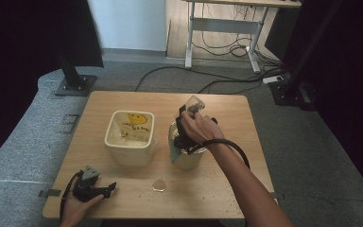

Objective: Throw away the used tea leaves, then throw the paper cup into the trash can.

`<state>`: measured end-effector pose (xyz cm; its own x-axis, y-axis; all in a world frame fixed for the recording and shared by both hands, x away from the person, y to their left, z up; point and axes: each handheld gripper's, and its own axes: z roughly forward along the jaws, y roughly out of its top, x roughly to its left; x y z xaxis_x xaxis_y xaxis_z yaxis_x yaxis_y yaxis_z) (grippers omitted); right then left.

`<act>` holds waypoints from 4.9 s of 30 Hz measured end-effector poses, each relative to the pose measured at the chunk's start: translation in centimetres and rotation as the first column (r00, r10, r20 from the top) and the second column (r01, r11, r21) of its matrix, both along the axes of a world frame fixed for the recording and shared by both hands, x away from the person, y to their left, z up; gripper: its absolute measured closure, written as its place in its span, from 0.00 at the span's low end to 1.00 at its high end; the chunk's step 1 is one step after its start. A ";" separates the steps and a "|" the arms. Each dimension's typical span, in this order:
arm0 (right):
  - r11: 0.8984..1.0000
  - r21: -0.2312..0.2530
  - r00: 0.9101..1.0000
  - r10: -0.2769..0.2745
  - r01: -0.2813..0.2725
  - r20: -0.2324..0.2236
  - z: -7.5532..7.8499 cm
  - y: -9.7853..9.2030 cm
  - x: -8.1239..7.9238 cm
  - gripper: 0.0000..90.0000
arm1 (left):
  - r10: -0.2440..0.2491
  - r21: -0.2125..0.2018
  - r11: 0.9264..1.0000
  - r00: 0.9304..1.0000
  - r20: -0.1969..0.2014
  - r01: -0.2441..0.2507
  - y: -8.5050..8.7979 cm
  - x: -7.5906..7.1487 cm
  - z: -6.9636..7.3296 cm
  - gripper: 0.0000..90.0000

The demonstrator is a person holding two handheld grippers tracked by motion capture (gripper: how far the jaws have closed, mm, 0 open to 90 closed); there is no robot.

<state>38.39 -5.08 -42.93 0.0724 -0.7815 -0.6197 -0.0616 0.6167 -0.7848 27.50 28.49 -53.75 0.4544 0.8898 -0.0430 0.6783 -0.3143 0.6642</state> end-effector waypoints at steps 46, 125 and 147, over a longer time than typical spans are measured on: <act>0.990 0.118 0.995 -0.082 0.076 0.049 0.4 -1.9 0.4 0.52 | 0.017 -0.032 0.999 1.000 -0.002 -0.017 0.9 0.0 0.4 0.17; 0.283 0.845 0.859 0.112 0.454 -0.499 4.8 -3.0 -0.6 0.58 | 0.054 -0.097 0.994 0.998 -0.007 -0.055 1.8 -0.4 1.3 0.17; -0.199 0.612 0.558 0.679 0.766 -0.478 9.0 6.6 1.6 0.51 | 0.044 -0.093 0.995 0.999 -0.019 -0.046 1.6 -0.8 1.1 0.17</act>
